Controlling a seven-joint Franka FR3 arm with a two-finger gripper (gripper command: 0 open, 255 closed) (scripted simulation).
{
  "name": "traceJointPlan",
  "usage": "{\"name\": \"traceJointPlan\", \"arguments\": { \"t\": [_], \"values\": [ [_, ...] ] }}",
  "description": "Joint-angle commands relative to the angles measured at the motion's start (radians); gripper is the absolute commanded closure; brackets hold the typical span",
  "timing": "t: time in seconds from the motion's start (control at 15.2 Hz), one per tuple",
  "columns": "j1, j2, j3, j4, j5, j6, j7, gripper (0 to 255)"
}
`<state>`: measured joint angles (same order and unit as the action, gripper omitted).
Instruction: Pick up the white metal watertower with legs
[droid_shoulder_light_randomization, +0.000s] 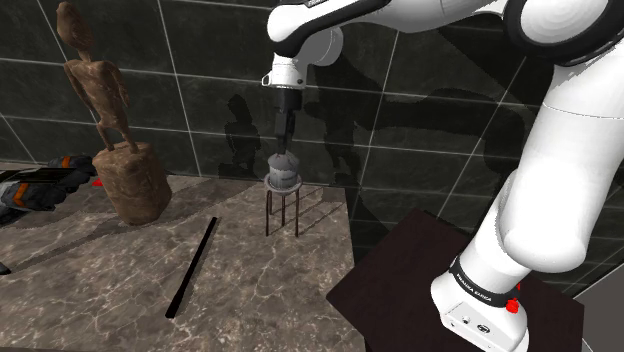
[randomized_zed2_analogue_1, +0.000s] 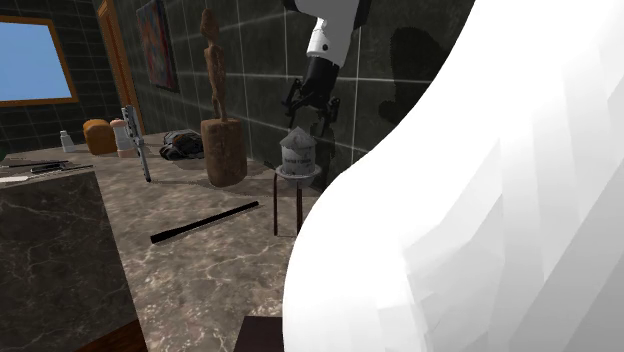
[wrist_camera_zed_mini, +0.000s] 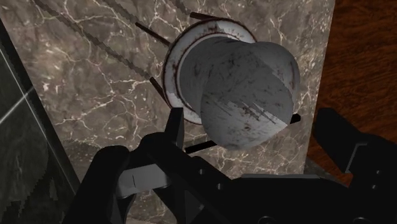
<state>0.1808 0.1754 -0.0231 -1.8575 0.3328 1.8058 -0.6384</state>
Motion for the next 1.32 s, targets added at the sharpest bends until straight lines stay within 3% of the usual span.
{"name": "traceJointPlan", "arguments": {
  "t": [0.0,0.07,0.66,1.25],
  "values": [
    [0.000,0.004,0.000,-0.003,0.001,0.007,-0.003,0],
    [-0.001,0.004,-0.001,-0.003,0.001,0.007,-0.004,255],
    [0.000,0.004,0.000,-0.003,0.001,0.007,-0.003,255],
    [-0.003,-0.027,-0.002,0.077,-0.008,-0.100,0.029,255]
  ]
}}
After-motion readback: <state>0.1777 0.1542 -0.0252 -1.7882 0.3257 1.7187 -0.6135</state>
